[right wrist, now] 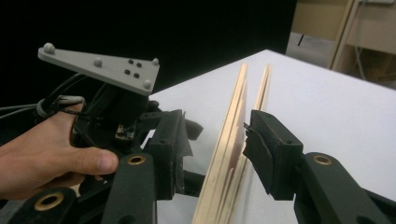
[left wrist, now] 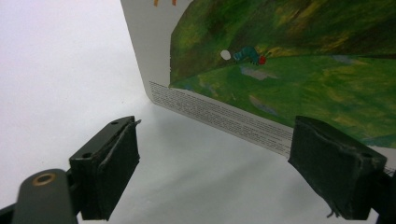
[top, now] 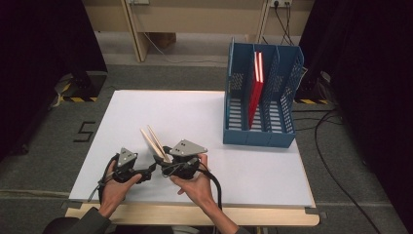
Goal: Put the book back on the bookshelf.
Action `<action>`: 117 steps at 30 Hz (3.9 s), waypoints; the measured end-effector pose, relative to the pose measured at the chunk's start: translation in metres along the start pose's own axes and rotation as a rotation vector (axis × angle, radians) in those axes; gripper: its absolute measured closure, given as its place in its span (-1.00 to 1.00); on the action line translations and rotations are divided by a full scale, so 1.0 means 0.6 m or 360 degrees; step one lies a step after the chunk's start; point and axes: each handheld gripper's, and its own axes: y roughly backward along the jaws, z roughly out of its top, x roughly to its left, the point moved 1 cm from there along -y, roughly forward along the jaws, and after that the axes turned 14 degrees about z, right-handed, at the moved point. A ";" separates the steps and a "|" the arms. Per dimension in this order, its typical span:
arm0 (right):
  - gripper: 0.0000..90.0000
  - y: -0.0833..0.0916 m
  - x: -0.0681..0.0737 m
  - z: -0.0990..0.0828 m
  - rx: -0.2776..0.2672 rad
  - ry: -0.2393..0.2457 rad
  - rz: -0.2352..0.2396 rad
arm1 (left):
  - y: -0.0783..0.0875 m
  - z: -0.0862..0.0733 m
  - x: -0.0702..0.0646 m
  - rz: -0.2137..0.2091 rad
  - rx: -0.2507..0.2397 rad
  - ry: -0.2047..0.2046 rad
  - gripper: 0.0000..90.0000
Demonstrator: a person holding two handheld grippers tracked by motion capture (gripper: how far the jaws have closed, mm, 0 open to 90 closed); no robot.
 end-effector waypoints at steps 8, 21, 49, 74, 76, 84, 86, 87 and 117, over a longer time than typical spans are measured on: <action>0.14 0.002 0.002 -0.002 0.0021 0.0017 -0.0038 | 0.000 0.000 0.000 -0.0001 -0.0006 0.0001 -0.67; -0.02 -0.005 0.006 -0.021 0.0066 0.0036 -0.0093 | 0.002 0.001 0.006 0.0003 0.0001 0.0001 -0.67; -0.04 -0.041 -0.005 -0.069 0.0130 0.0018 -0.0173 | 0.002 -0.016 0.060 0.0012 0.0173 -0.0090 -0.66; 0.13 -0.081 -0.022 -0.099 0.0122 -0.0053 -0.0192 | -0.003 -0.021 0.072 0.0004 0.0224 -0.0086 -0.66; 0.15 -0.083 -0.022 -0.100 0.0133 -0.0031 -0.0198 | -0.004 -0.021 0.071 0.0001 0.0227 -0.0092 -0.66; 0.47 -0.080 -0.029 -0.101 0.0119 0.0004 -0.0236 | -0.004 -0.021 0.072 0.0000 0.0231 -0.0090 -0.66; 0.58 -0.075 -0.037 -0.101 0.0095 -0.0008 -0.0231 | -0.004 -0.021 0.071 0.0000 0.0232 -0.0091 -0.66; 0.60 -0.072 -0.040 -0.101 0.0089 -0.0021 -0.0235 | -0.004 -0.021 0.071 -0.0003 0.0232 -0.0091 -0.66; 0.67 -0.005 -0.078 -0.060 -0.0122 -0.0148 -0.0175 | -0.005 -0.022 0.069 -0.0013 0.0244 -0.0123 -0.66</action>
